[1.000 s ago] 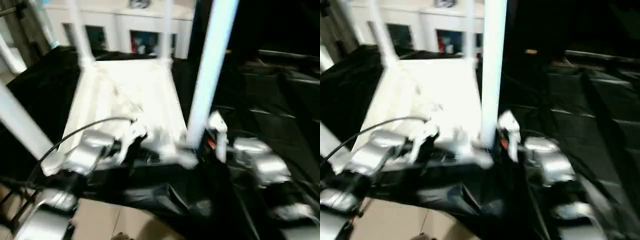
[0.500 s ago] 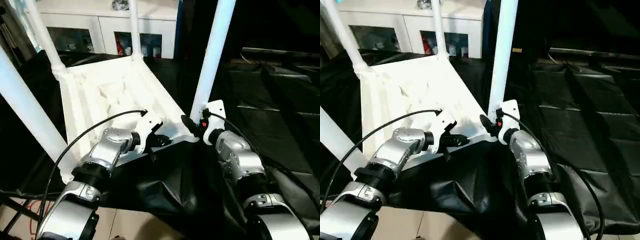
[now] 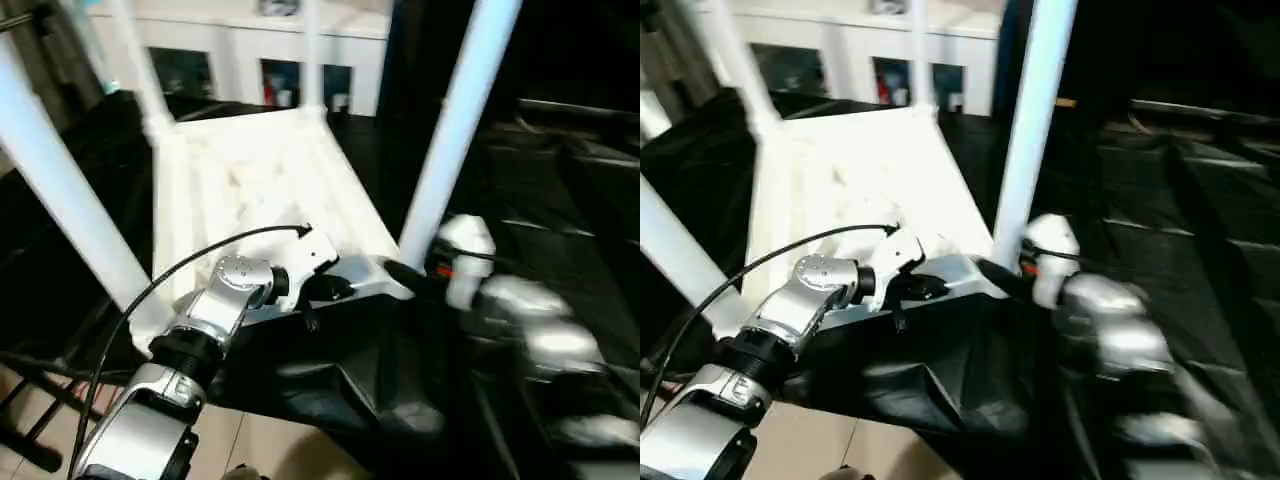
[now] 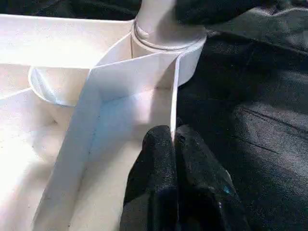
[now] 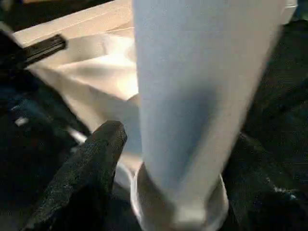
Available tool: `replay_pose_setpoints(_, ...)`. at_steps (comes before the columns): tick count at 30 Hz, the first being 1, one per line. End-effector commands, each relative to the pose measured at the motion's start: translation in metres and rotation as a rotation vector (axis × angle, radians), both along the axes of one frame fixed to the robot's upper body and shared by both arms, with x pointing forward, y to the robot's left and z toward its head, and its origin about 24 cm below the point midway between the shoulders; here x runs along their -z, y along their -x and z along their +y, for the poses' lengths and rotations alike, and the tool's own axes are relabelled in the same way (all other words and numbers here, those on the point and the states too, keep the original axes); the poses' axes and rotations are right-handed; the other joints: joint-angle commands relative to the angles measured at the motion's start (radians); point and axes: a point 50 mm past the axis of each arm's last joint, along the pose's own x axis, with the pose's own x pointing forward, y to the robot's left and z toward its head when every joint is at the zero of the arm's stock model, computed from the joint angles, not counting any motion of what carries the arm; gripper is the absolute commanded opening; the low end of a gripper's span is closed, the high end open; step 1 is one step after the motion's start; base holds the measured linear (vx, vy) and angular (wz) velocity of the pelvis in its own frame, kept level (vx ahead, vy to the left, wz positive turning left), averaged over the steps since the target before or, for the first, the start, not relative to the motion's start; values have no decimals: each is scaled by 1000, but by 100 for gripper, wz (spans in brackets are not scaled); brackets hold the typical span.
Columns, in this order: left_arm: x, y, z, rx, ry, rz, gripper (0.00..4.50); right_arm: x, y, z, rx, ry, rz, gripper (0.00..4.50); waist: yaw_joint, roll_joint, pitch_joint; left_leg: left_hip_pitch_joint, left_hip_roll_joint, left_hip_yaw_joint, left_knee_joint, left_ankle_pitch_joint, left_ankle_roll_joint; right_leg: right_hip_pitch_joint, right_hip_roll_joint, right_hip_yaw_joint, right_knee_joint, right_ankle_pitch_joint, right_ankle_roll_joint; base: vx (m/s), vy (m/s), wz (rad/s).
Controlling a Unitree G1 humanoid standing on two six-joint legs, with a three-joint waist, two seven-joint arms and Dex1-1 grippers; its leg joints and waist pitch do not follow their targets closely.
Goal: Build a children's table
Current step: Rotate leg to tighten
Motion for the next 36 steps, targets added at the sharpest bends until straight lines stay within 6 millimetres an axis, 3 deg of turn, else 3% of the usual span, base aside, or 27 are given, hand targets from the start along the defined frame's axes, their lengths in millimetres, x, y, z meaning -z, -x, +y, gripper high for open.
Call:
replay_pose_setpoints(1,-15,-7,1,-34,49,-83,0,3,11,10,-131,-22,40,316,2,-17,-63,3,22,-3,-56,-186,83,55,-74,42,-81,-292,-165,0,0,0)
replay_pose_setpoints(3,-13,-2,3,-15,60,-74,0,-1,16,-12,-105,14,34,316,7,-25,-63,1,22,-2,-54,-183,87,55,-78,43,-82,-315,-156,0,0,0)
replay_pose_setpoints(9,-11,11,1,33,102,-81,0,-9,27,-30,-98,20,41,316,7,-32,-64,-9,23,-5,-53,-158,102,58,-77,40,-77,-305,-148,0,0,0)
replay_pose_setpoints(14,-19,19,4,2,168,-110,0,-12,45,-24,-191,-3,95,316,6,-27,-66,-7,28,-5,-51,-138,116,56,-78,43,-72,-258,-157,0,0,0)
replay_pose_setpoints(15,-25,25,7,-31,224,-102,0,-13,53,-18,-230,-13,107,316,4,-24,-67,-10,30,-6,-52,-127,114,58,-77,43,-64,-217,-177,0,0,0)
replay_pose_setpoints(17,-29,33,11,-67,287,-83,45,-12,55,-10,-234,-38,103,327,1,-20,-73,-10,31,-5,-48,-113,116,57,-76,42,-56,-163,-202,0,0,0)
replay_pose_setpoints(18,-32,40,14,-73,311,-73,56,-12,55,-4,-229,-62,103,327,2,-19,-71,-10,32,-3,-47,-102,123,52,-74,43,-58,-127,-222,0,0,0)
replay_pose_setpoints(19,-33,43,15,-74,317,-71,52,-12,54,-2,-227,-71,104,327,1,-20,-73,-10,33,-4,-45,-97,125,53,-75,44,-53,-107,-231,0,0,0)
replay_pose_setpoints(21,-35,54,21,-78,315,-63,66,-11,55,8,-251,-82,111,327,-3,-24,-62,-12,30,-4,-50,-143,117,51,-72,40,-62,-187,-216,0,0,0)
replay_pose_setpoints(23,-38,63,27,-95,314,-56,101,-10,52,15,-255,-85,104,327,-6,-22,-58,-11,30,-4,-55,-180,95,49,-75,41,-71,-289,-183,0,0,0)
replay_pose_setpoints(25,-40,73,35,-104,314,-38,94,-9,42,23,-210,-88,79,327,-8,-22,-54,-4,28,-3,-55,-207,75,40,-70,42,-84,-367,-146,0,0,0)
replay_pose_setpoints(28,-40,85,43,-104,305,5,136,-8,28,29,-130,-79,52,327,-8,-16,-53,0,28,-6,-60,-225,47,35,-69,43,-82,-381,-142,0,0,0)
replay_pose_setpoints(30,-39,92,48,-99,301,40,141,-8,20,33,-97,-91,43,327,-13,-17,-50,-1,25,-6,-63,-249,33,35,-69,43,-85,-415,-132,0,0,0)
replay_pose_setpoints(31,-38,96,51,-98,296,67,135,-8,13,35,-50,-87,34,327,-14,-30,-50,-1,24,-5,-62,-250,34,36,-67,42,-88,-424,-123,0,0,0)
replay_pose_setpoints(32,-38,96,51,-98,296,67,135,-8,13,35,-50,-87,34,327,-11,-19,-49,6,25,-6,-63,-260,26,30,-69,44,-88,-437,-124,0,0,0)
replay_pose_setpoints(33,-38,103,54,-94,287,105,158,-7,3,38,15,-85,27,327,-11,-18,-50,8,25,-5,-62,-265,22,28,-69,44,-88,-437,-123,0,0,0)
replay_pose_setpoints(34,-37,104,55,-92,285,112,175,-7,0,39,27,-86,27,327,-14,-23,-48,7,24,-7,-64,-276,15,28,-68,43,-85,-444,-125,0,0,0)
replay_pose_setpoints(36,-35,116,60,-62,261,178,178,-7,-17,48,126,-95,18,327,-17,-23,-49,7,24,-9,-66,-277,4,28,-69,44,-82,-441,-123,0,0,0)
